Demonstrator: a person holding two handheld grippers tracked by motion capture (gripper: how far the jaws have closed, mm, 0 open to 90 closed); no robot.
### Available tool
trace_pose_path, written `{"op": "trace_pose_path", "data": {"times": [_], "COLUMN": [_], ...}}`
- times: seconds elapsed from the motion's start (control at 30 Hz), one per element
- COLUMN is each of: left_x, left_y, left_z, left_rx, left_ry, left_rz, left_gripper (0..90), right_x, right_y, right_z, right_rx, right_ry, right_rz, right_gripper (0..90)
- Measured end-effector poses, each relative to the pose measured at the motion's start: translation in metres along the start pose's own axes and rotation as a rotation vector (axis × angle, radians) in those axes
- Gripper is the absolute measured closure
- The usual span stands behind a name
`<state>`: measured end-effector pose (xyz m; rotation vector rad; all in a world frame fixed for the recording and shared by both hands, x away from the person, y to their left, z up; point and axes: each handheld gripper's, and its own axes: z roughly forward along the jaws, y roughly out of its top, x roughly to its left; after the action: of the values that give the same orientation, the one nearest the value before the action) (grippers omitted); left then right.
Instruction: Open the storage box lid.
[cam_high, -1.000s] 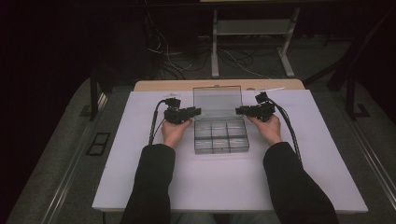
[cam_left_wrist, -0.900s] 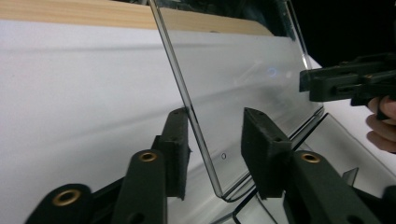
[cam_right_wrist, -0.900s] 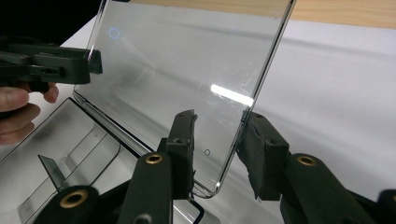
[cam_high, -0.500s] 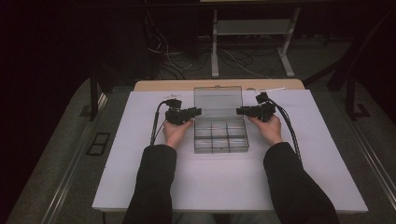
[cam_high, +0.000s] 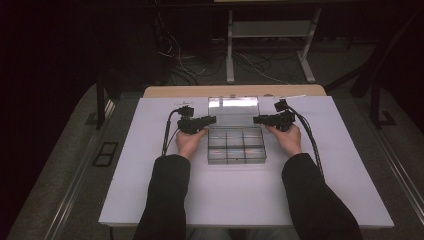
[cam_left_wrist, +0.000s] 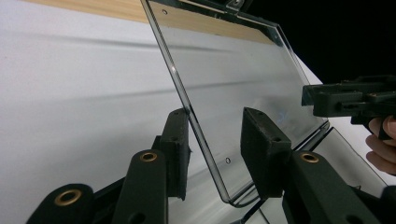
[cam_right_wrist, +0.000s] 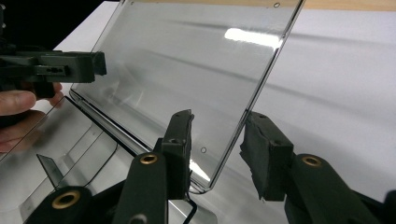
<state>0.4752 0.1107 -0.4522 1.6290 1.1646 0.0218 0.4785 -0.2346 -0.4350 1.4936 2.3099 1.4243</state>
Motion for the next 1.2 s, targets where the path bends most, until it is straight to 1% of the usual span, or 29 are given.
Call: {"op": "trace_pose_path", "data": {"times": [0.1, 0.2, 0.37, 0.4, 0.47, 0.53, 0.57, 0.63, 0.7, 0.8, 0.83, 0.9, 0.97, 1.0, 1.03, 1.13, 1.2], "left_x": [0.000, 0.000, 0.001, 0.000, 0.001, 0.006, 0.009, 0.013, 0.014, 0.013, 0.013, 0.012, 0.010, 0.009, 0.008, 0.005, 0.004], "left_y": [0.000, -0.001, -0.001, -0.001, -0.002, -0.004, -0.005, -0.007, -0.007, -0.007, -0.007, -0.006, -0.006, -0.005, -0.005, -0.004, -0.002], "left_z": [0.001, 0.002, 0.003, 0.003, 0.004, 0.005, 0.005, 0.006, 0.007, 0.007, 0.007, 0.006, 0.006, 0.005, 0.005, 0.004, 0.001], "left_rx": [-0.003, -0.003, 0.000, 0.001, 0.011, 0.029, 0.029, 0.034, 0.036, 0.048, 0.046, 0.049, 0.048, 0.052, 0.054, 0.063, 0.074], "left_ry": [0.000, -0.004, -0.003, -0.001, 0.006, -0.001, -0.021, -0.038, -0.037, -0.011, -0.008, 0.001, 0.009, 0.013, 0.016, 0.037, 0.050], "left_rz": [-0.007, -0.026, -0.027, -0.029, -0.035, -0.072, -0.105, -0.143, -0.150, -0.138, -0.132, -0.116, -0.112, -0.099, -0.095, -0.071, -0.045], "left_gripper": [61.0, 60.4, 59.4, 59.1, 57.8, 55.1, 54.1, 54.0, 53.3, 49.1, 48.4, 49.1, 49.7, 49.8, 49.9, 47.7, 45.1], "right_x": [-0.001, -0.001, -0.002, -0.002, -0.002, -0.001, -0.001, 0.000, 0.000, 0.000, 0.000, 0.000, 0.000, 0.000, 0.001, 0.002, 0.004], "right_y": [0.000, 0.000, -0.001, -0.001, -0.001, -0.001, -0.002, -0.002, -0.002, -0.002, -0.003, -0.003, -0.003, -0.003, -0.003, -0.002, -0.002], "right_z": [0.000, 0.000, 0.000, 0.000, 0.001, 0.001, 0.002, 0.002, 0.002, 0.003, 0.003, 0.003, 0.003, 0.003, 0.003, 0.003, 0.002], "right_rx": [-0.001, 0.000, 0.000, 0.001, 0.008, 0.019, 0.027, 0.029, 0.031, 0.037, 0.038, 0.037, 0.039, 0.039, 0.039, 0.040, 0.039], "right_ry": [0.002, 0.004, 0.010, 0.010, -0.005, -0.020, -0.023, -0.023, -0.024, -0.023, -0.024, -0.025, -0.026, -0.026, -0.027, -0.045, -0.056], "right_rz": [0.002, 0.008, 0.016, 0.016, 0.006, -0.005, -0.013, -0.026, -0.026, -0.028, -0.029, -0.029, -0.030, -0.029, -0.031, -0.041, -0.046], "right_gripper": [61.6, 61.6, 61.3, 60.5, 57.4, 56.8, 57.4, 57.8, 57.9, 58.1, 58.2, 58.1, 58.2, 58.2, 57.8, 54.7, 52.0]}}
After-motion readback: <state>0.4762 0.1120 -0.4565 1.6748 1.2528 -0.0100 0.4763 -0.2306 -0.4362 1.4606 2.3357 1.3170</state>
